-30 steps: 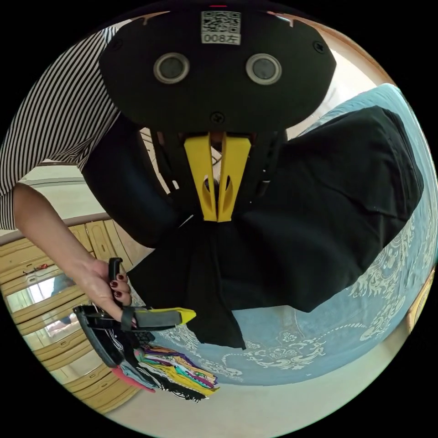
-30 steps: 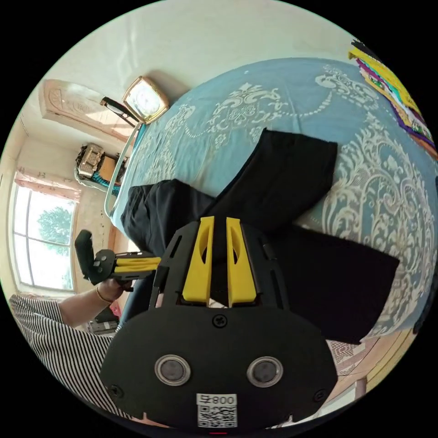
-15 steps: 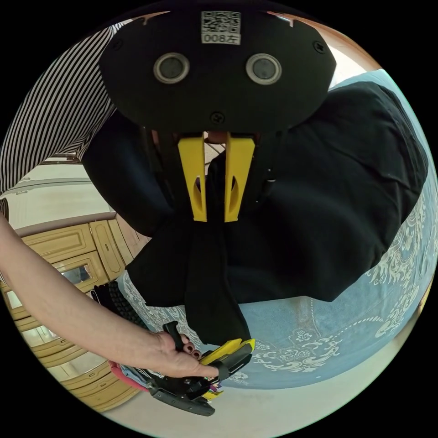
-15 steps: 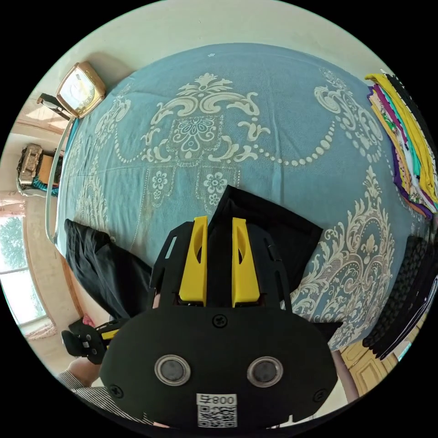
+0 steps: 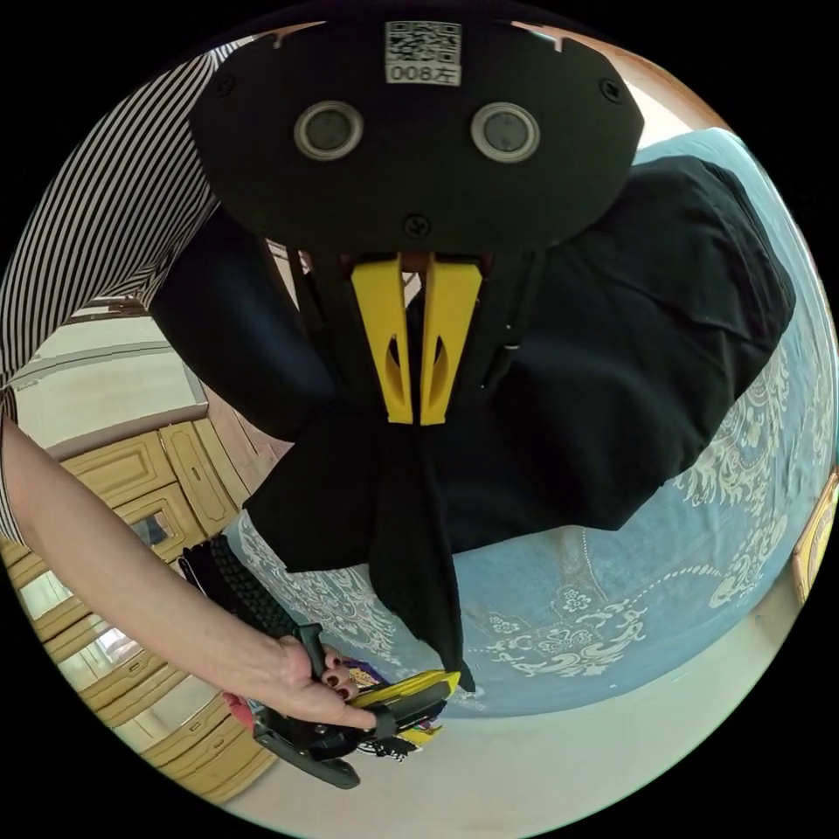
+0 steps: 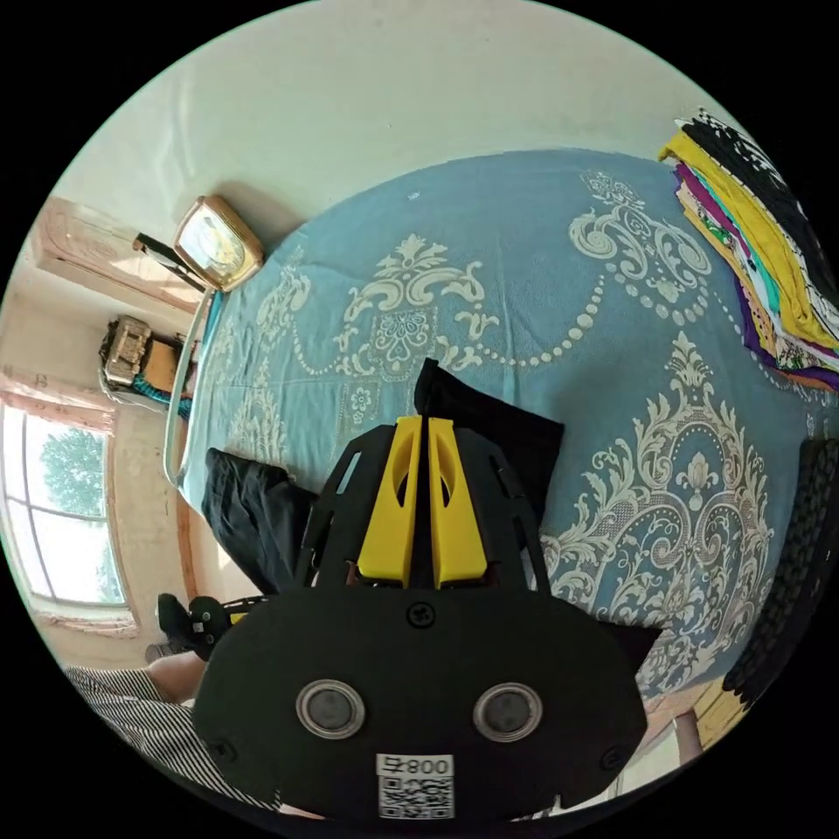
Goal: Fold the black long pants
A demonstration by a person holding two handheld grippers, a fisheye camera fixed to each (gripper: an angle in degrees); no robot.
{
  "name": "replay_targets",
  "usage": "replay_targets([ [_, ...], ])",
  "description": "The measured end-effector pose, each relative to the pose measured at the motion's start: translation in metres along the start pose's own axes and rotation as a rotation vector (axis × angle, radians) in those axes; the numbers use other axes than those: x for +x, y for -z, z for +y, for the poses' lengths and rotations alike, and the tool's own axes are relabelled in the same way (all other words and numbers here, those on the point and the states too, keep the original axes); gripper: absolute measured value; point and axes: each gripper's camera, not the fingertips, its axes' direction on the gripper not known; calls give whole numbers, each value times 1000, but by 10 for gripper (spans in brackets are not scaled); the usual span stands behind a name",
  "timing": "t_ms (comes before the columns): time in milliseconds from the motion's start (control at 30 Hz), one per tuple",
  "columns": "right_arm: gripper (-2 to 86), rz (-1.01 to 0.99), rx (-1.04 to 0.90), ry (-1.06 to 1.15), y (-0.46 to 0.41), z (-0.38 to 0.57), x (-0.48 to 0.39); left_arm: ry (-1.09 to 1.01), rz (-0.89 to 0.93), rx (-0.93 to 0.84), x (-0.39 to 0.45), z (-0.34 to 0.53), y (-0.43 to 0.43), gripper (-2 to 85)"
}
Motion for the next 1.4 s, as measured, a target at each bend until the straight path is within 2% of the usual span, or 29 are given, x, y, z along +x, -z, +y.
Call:
replay_targets([
  [233, 8, -380, 310, -29, 141, 109, 91, -114, -69, 93, 47, -20, 14, 12],
  [467, 7, -499, 383, -364, 159, 269, 215, -263, -125, -91, 109, -43, -37, 10],
  [733, 7, -536, 428, -555, 173, 379, 283, -292, -154, -177, 151, -73, -64, 9],
  [1067, 8, -519, 383, -625, 191, 461, 341, -286, -166, -272, 185, -120, -101, 10],
  [1400, 17, -571, 401, -668, 207, 528, 384, -285, -98, -293, 210, -161, -111, 23],
])
